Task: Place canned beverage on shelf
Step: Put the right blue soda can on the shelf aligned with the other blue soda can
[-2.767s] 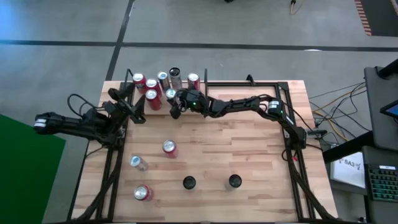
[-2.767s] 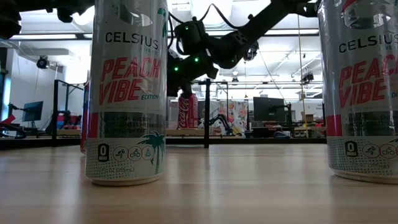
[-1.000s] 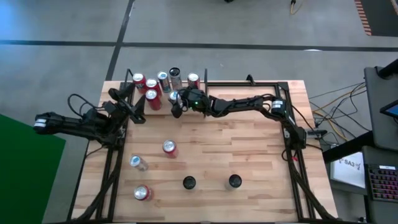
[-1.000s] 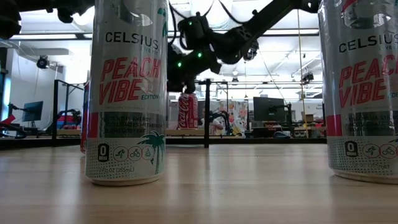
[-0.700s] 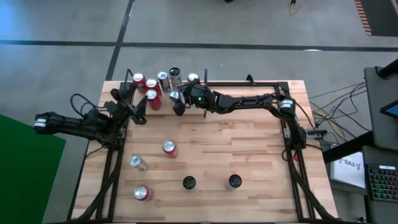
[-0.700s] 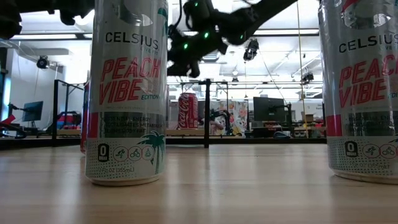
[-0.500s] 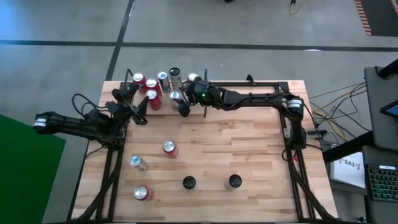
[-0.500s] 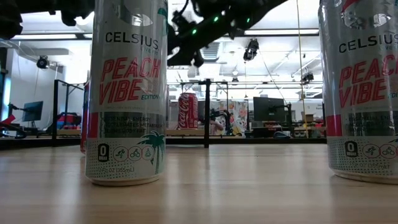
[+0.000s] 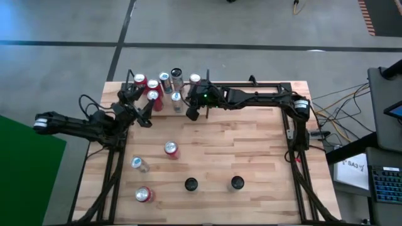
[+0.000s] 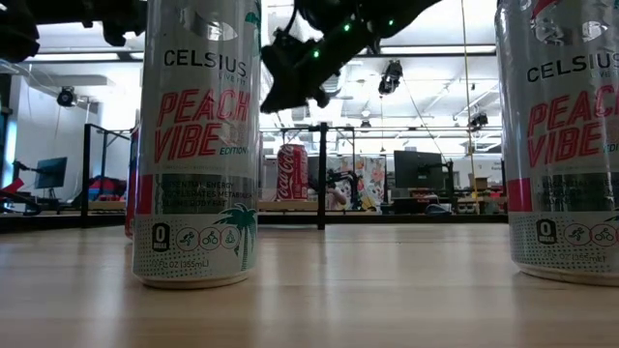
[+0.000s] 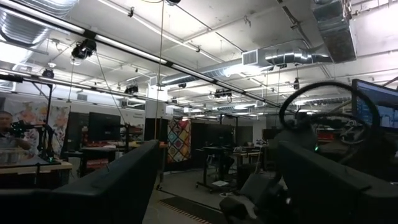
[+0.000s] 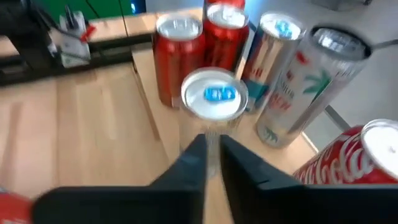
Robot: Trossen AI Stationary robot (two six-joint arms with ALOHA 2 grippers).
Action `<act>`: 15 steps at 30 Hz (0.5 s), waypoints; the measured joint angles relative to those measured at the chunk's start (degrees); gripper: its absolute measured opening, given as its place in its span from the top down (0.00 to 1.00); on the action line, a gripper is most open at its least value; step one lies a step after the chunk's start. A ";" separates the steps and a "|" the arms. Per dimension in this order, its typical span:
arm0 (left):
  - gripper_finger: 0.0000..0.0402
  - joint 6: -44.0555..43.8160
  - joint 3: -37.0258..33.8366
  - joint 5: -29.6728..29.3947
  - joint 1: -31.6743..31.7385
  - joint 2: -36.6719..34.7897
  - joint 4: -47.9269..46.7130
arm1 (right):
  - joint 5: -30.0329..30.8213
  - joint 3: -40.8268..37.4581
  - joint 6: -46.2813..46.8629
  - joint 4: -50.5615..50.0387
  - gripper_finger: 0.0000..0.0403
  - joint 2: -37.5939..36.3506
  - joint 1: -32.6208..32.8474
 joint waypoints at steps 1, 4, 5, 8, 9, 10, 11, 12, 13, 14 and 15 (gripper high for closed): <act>0.23 -0.31 0.00 0.00 0.00 0.14 -0.01 | 0.30 0.00 -0.15 -0.12 0.95 0.46 0.00; 0.23 -0.38 0.00 0.00 0.00 0.43 -0.06 | 0.42 -0.04 0.66 -0.48 0.97 0.97 -0.17; 0.23 -0.38 0.00 0.00 0.00 0.51 -0.04 | 0.42 -0.04 0.79 -0.27 0.97 1.03 -0.18; 0.23 -0.40 0.00 0.00 0.00 0.83 0.00 | 0.47 -0.04 0.77 -0.09 0.98 1.59 -0.51; 0.23 -0.44 0.00 0.00 0.00 0.93 0.00 | 0.49 -0.04 0.70 0.06 0.98 2.06 -0.59; 0.23 -0.58 0.00 0.00 0.00 1.02 0.00 | 0.55 -0.04 0.40 0.17 0.98 2.57 -0.65; 0.23 -0.74 0.00 0.00 0.00 1.14 0.00 | 0.57 -0.04 0.26 0.20 0.98 3.07 -0.76; 0.23 -0.89 0.00 0.00 0.00 1.30 0.01 | 0.57 -0.04 -0.05 0.57 0.98 3.65 -0.80; 0.23 -1.02 0.00 0.00 0.00 1.45 0.02 | 0.55 -0.04 -0.10 1.18 0.98 4.13 -0.86; 0.23 -1.18 0.00 0.00 0.00 1.68 0.00 | 0.55 -0.04 -0.10 1.60 0.98 4.59 -0.93; 0.23 -1.34 0.00 0.00 0.00 1.89 0.00 | 0.53 -0.04 -0.10 1.87 0.98 4.97 -1.03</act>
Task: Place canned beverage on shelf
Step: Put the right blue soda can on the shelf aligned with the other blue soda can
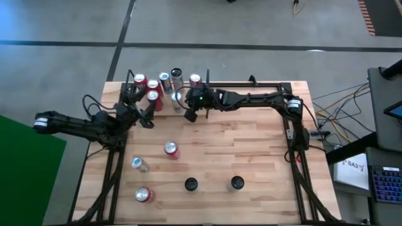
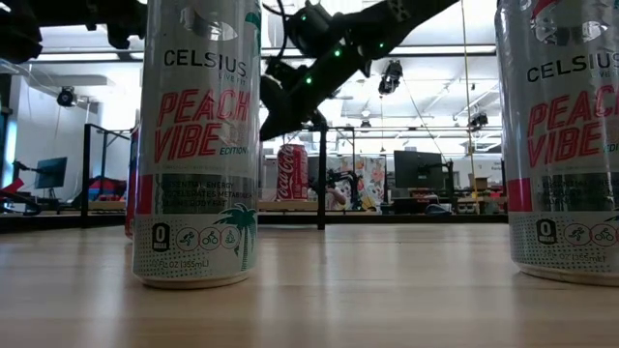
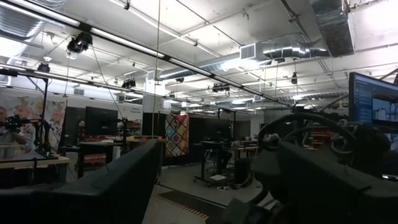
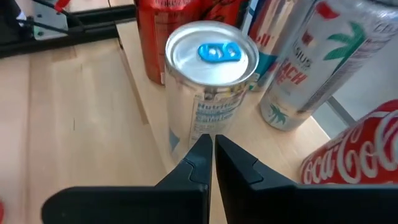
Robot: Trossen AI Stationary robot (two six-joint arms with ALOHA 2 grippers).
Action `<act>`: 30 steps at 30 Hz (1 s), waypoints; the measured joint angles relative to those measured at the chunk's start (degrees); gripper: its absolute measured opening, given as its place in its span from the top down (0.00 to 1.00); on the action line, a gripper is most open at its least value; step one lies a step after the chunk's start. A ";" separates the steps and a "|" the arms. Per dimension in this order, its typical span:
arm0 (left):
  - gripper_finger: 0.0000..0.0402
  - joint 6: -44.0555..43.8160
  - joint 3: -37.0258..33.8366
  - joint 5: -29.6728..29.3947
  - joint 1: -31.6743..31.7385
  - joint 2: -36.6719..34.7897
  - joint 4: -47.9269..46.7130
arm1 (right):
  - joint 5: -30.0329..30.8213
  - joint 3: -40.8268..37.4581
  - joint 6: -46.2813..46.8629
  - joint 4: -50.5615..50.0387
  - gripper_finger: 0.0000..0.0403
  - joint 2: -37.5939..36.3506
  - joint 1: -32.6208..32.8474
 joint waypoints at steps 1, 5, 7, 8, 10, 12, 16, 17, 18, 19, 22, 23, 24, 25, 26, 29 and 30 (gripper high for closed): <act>0.23 -0.06 0.00 0.00 0.00 0.25 0.00 | 0.01 0.00 -0.05 0.05 0.98 0.36 -0.04; 0.23 -0.08 0.00 0.00 0.00 1.20 0.00 | -0.02 0.04 -0.26 0.83 0.98 1.02 -0.28; 0.23 -0.09 0.00 0.00 0.00 1.59 0.00 | -0.15 0.04 -0.25 1.47 0.98 1.04 -0.30; 0.23 -0.10 0.00 0.00 0.00 1.85 0.02 | -0.15 0.04 -0.34 2.01 0.98 1.09 -0.30; 0.23 -0.50 0.00 0.00 0.00 2.46 0.03 | -0.17 0.04 -0.59 3.74 0.98 1.19 -0.30; 0.23 -0.54 0.00 0.07 0.00 3.12 0.00 | -0.20 0.04 -1.05 5.57 0.98 1.19 -0.32; 0.23 -0.74 0.00 0.09 0.00 4.39 0.00 | -0.18 0.04 -1.03 6.98 0.98 1.19 -0.30; 0.23 -0.89 0.00 0.09 0.00 4.66 0.00 | -0.17 0.04 -1.03 7.00 0.98 1.19 -0.30; 0.23 -0.98 0.00 0.09 0.01 4.86 0.00 | -0.18 0.04 -1.05 6.95 0.98 1.19 -0.30; 0.23 -0.98 0.00 0.10 0.00 5.08 0.02 | -0.17 0.04 -1.07 6.89 0.98 1.19 -0.30; 0.23 -1.13 0.02 0.11 0.00 5.69 -0.05 | -0.17 0.04 -1.35 6.39 0.98 1.01 -0.30; 0.23 -1.58 0.22 0.11 0.00 5.91 -0.33 | -0.15 0.02 -1.45 6.01 0.98 0.69 -0.30; 0.23 -2.18 0.63 0.11 0.00 6.22 -0.88 | -0.15 -0.01 -1.49 5.54 0.98 0.26 -0.30; 0.23 -2.63 1.26 0.13 0.02 6.64 -1.64 | -0.15 -0.02 -1.61 5.13 0.98 -0.25 -0.30; 0.23 -2.83 2.01 0.15 0.00 7.02 -2.86 | -0.15 -0.02 -1.85 4.72 0.98 -0.92 -0.30; 0.24 -3.48 5.09 0.10 0.02 8.61 -9.17 | -0.13 -0.02 -2.85 2.33 0.98 -3.56 -0.30; 0.24 -3.50 6.19 -0.04 0.01 9.16 -11.73 | -0.15 -0.02 -3.13 1.33 0.98 -4.58 -0.30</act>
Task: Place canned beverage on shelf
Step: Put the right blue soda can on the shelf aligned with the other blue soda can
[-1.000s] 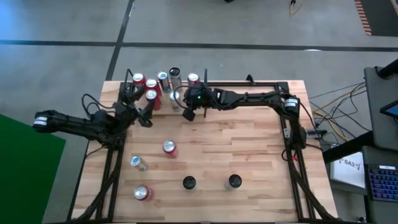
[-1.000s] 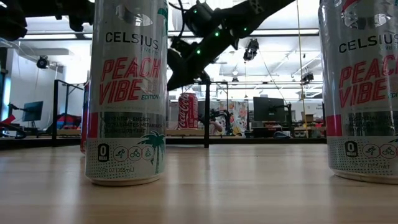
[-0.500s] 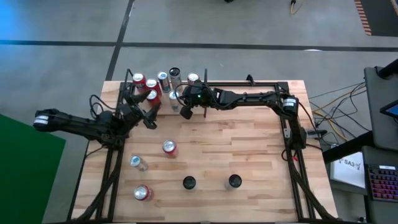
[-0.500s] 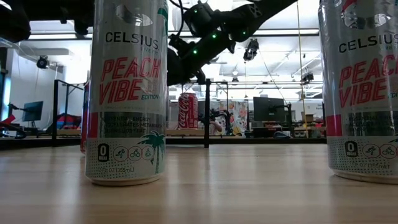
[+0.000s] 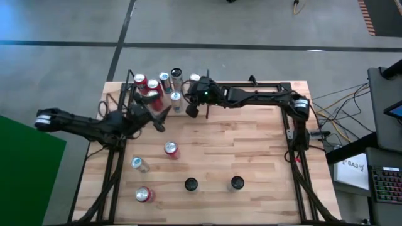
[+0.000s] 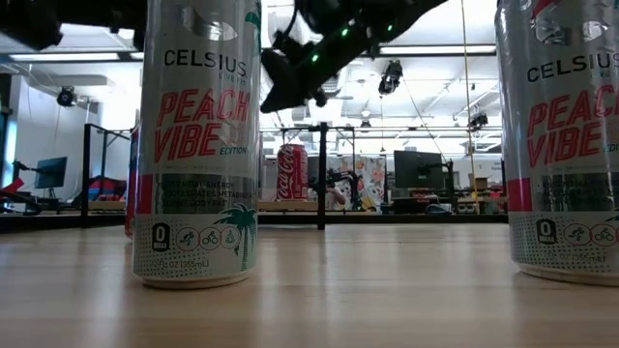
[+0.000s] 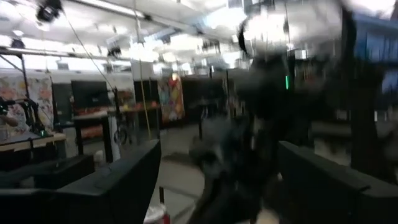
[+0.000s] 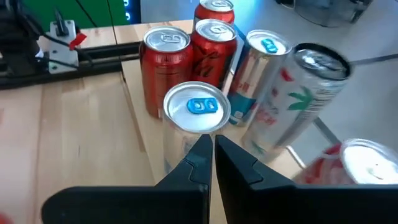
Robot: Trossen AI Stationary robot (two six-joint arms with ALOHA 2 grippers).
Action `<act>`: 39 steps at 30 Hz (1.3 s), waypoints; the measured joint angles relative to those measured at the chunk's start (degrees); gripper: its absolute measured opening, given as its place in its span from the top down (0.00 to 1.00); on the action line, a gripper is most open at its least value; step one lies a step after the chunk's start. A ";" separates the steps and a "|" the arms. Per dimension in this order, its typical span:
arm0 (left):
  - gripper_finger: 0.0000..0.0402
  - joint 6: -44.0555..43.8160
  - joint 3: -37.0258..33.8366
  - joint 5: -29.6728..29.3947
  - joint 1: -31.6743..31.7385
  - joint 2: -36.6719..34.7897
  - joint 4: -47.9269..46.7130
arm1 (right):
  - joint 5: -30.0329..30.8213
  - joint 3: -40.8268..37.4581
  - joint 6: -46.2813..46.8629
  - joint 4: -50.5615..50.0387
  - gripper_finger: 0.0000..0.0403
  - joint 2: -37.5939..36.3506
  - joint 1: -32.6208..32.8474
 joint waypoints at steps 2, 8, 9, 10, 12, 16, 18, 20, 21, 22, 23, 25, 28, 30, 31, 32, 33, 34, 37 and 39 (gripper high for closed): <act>0.27 0.03 2.50 -0.33 0.01 1.24 -4.90 | 0.04 0.00 -1.04 -2.46 0.98 -2.12 0.00; 0.37 2.59 10.10 -2.99 0.17 3.04 -21.46 | 0.00 0.02 -3.23 -9.41 0.98 -8.44 0.00; 0.39 2.60 11.44 -3.00 0.40 3.18 -25.01 | 0.00 0.02 -3.37 -10.75 0.98 -9.36 0.00; 0.42 2.52 12.72 -3.02 0.69 3.29 -28.34 | 0.00 -0.01 -3.65 -11.95 0.98 -10.14 0.00; 0.48 1.71 15.34 -3.02 1.73 3.60 -35.58 | -0.35 -0.22 -4.03 -13.28 0.98 -11.63 0.02; 0.64 0.38 20.09 -2.51 4.81 4.68 -49.38 | -0.44 -0.81 -4.51 -15.48 0.98 -13.93 0.20; 0.73 -0.36 21.96 -0.35 7.04 5.29 -53.64 | -0.44 -1.34 -4.56 -16.19 0.98 -14.78 0.28; 0.83 -0.54 23.06 3.38 9.46 5.99 -55.97 | -0.45 -2.00 -4.43 -16.03 0.98 -15.43 0.39; 0.88 -0.40 23.49 5.86 10.76 6.45 -56.48 | -0.45 -2.30 -4.45 -16.09 0.98 -15.63 0.43; 0.94 0.03 23.82 8.21 12.16 6.89 -57.17 | -0.44 -2.57 -4.43 -16.07 0.98 -15.82 0.51; 0.97 0.48 24.10 10.74 13.64 7.37 -58.12 | -0.46 -2.90 -4.43 -16.09 0.98 -16.00 0.53; 0.98 1.63 24.95 14.92 16.91 8.60 -59.50 | -0.46 -3.40 -4.43 -16.19 0.98 -16.27 0.62; 0.98 3.02 26.07 20.81 21.96 10.98 -61.74 | -0.46 -3.60 -4.43 -17.46 0.98 -16.46 0.81; 0.99 3.54 26.60 24.91 24.90 13.06 -62.26 | -0.46 -3.65 -4.41 -18.61 0.98 -16.46 0.93; 1.00 3.99 26.78 26.25 26.10 13.97 -62.88 | -0.46 -3.65 -4.41 -18.95 0.98 -16.47 0.94; 1.00 4.57 26.98 26.62 26.96 14.87 -63.03 | -0.46 -3.65 -4.41 -19.36 0.98 -16.48 0.94; 1.00 5.20 27.30 26.70 27.64 15.58 -63.02 | -0.46 -3.65 -4.39 -19.69 0.98 -16.48 0.92; 1.00 5.77 27.49 26.73 28.30 16.23 -62.97 | -0.45 -3.65 -4.36 -19.82 0.98 -16.48 0.92; 1.00 7.13 27.89 26.75 29.51 18.03 -62.78 | -0.44 -3.69 -4.36 -19.88 0.98 -16.48 0.92; 1.00 7.46 27.90 26.75 30.09 18.89 -63.06 | -0.45 -3.70 -4.36 -19.90 0.98 -16.48 0.92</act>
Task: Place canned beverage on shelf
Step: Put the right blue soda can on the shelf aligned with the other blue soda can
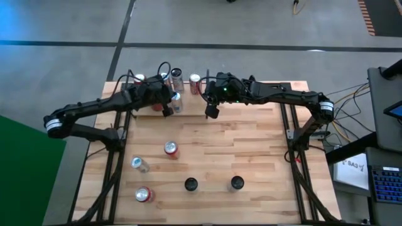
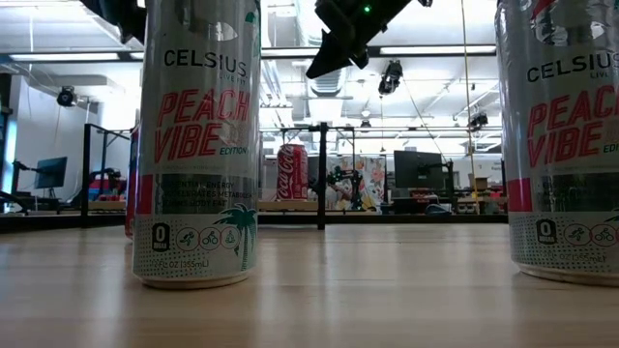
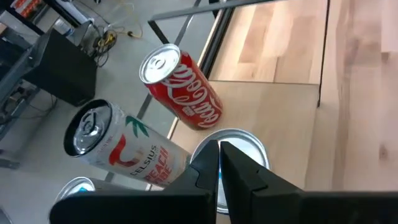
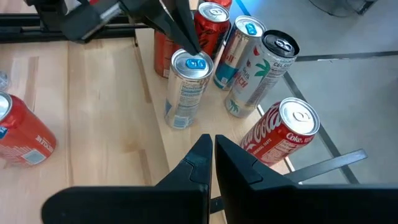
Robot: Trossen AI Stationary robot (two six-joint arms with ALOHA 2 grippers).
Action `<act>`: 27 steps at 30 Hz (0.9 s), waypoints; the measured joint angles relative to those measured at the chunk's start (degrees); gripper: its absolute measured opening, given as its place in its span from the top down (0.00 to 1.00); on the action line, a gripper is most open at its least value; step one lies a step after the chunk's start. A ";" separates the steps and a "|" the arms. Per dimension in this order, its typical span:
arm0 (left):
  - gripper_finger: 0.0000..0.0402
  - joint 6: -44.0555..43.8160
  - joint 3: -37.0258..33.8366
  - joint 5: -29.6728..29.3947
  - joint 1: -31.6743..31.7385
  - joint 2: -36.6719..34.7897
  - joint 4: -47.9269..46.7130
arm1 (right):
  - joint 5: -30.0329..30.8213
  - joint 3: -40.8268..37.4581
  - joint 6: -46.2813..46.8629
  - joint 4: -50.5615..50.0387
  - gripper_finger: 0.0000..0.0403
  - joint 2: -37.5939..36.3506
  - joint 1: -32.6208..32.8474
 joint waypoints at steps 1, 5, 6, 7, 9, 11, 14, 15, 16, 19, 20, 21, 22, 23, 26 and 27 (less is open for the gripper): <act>1.00 0.00 0.00 0.00 0.15 0.28 0.06 | 0.00 -0.01 0.00 -0.01 0.98 0.00 0.00; 1.00 -0.07 0.00 -0.05 0.47 1.32 0.01 | 0.01 -0.01 -0.26 -0.04 0.98 0.00 0.00; 1.00 -0.06 0.00 -0.07 0.47 1.56 0.00 | 0.01 -0.01 -0.28 -0.02 0.98 0.00 0.00; 1.00 -0.05 0.00 -0.04 0.47 1.73 0.00 | 0.01 -0.01 -0.28 -0.02 0.98 0.00 0.00; 1.00 -0.07 0.00 -0.07 0.45 1.94 -0.07 | 0.01 -0.01 -0.28 -0.02 0.98 0.00 0.00; 1.00 -0.07 0.00 -0.78 0.45 2.26 -0.55 | 0.01 -0.01 -0.27 -0.02 0.98 0.00 0.00; 1.00 -0.13 0.00 -4.31 0.45 2.47 -1.29 | 0.01 -0.01 -0.04 -0.15 0.98 0.00 0.00; 1.00 -0.23 0.02 -5.96 0.45 2.45 -1.55 | 0.01 -0.01 -0.04 -0.28 0.98 0.00 0.00; 1.00 -0.41 0.02 -7.45 0.45 2.45 -1.81 | 0.01 -0.01 -0.04 -0.35 0.98 0.00 0.00; 1.00 -0.87 0.02 -9.24 0.45 2.11 -2.93 | 0.01 -0.01 0.49 -0.33 0.98 0.00 0.00; 1.00 -1.20 0.02 -9.29 0.45 1.96 -3.14 | 0.01 -0.01 0.67 -0.35 0.98 0.00 0.00; 1.00 -1.58 0.02 -9.28 0.45 1.74 -3.47 | 0.01 -0.01 0.92 -0.35 0.98 0.00 0.00; 1.00 -1.90 0.02 -9.29 0.43 1.48 -3.86 | 0.01 -0.01 1.03 -0.37 0.98 0.00 0.00; 1.00 -2.18 0.02 -9.26 0.43 1.20 -4.23 | 0.01 -0.01 1.05 -0.39 0.98 0.00 0.00; 1.00 -3.11 0.56 -9.01 0.38 0.83 -4.68 | 0.01 -0.01 1.05 -0.39 0.98 0.00 0.00; 1.00 -3.15 0.84 -8.98 0.36 0.72 -4.66 | 0.01 -0.01 1.05 -0.39 0.98 0.00 0.00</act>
